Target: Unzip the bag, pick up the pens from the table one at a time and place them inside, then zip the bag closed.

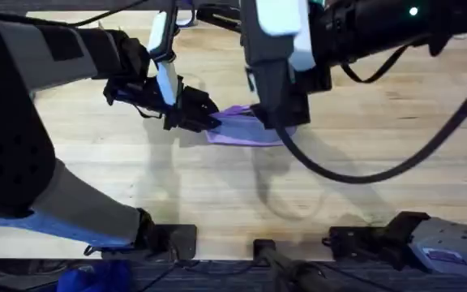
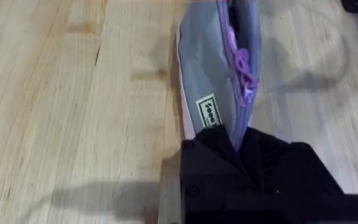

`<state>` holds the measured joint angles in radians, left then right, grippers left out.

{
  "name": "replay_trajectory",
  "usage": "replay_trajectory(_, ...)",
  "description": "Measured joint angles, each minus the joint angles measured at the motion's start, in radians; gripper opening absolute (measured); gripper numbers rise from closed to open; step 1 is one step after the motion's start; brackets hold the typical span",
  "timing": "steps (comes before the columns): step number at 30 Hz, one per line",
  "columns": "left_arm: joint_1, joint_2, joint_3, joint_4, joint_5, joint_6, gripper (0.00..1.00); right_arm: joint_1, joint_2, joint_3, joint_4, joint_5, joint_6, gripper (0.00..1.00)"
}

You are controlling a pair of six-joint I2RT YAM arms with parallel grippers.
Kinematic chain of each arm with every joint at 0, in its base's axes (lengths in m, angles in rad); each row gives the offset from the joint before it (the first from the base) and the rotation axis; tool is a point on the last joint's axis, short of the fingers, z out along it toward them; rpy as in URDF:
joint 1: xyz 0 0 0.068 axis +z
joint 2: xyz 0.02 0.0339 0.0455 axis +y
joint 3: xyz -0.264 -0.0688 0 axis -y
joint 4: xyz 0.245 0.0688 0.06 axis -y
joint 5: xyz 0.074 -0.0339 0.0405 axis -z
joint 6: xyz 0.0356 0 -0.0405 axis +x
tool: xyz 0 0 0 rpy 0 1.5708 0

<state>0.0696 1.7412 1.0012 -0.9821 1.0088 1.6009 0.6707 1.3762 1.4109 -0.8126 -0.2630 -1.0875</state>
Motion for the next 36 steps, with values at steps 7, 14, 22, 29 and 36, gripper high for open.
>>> replay_trajectory(7,0.0,0.0,0.0,0.0,0.0,0.0,0.043,0.011,0.0,0.0,-0.069,-0.047,-0.021,0.996)
replay_trajectory(14,0.0,0.0,0.0,0.0,0.0,0.0,0.043,0.016,0.001,0.0,-0.075,-0.127,-0.023,0.996)
replay_trajectory(22,0.0,0.0,0.0,0.0,0.0,0.0,0.043,0.017,0.102,0.006,-0.059,-0.146,-0.025,0.996)
replay_trajectory(29,0.0,0.0,0.0,0.0,0.0,0.0,0.043,0.017,0.167,0.006,-0.051,-0.146,-0.025,0.995)
replay_trajectory(36,0.0,0.0,0.0,0.0,0.0,0.0,0.043,0.017,0.218,0.006,-0.05,-0.134,-0.025,0.996)
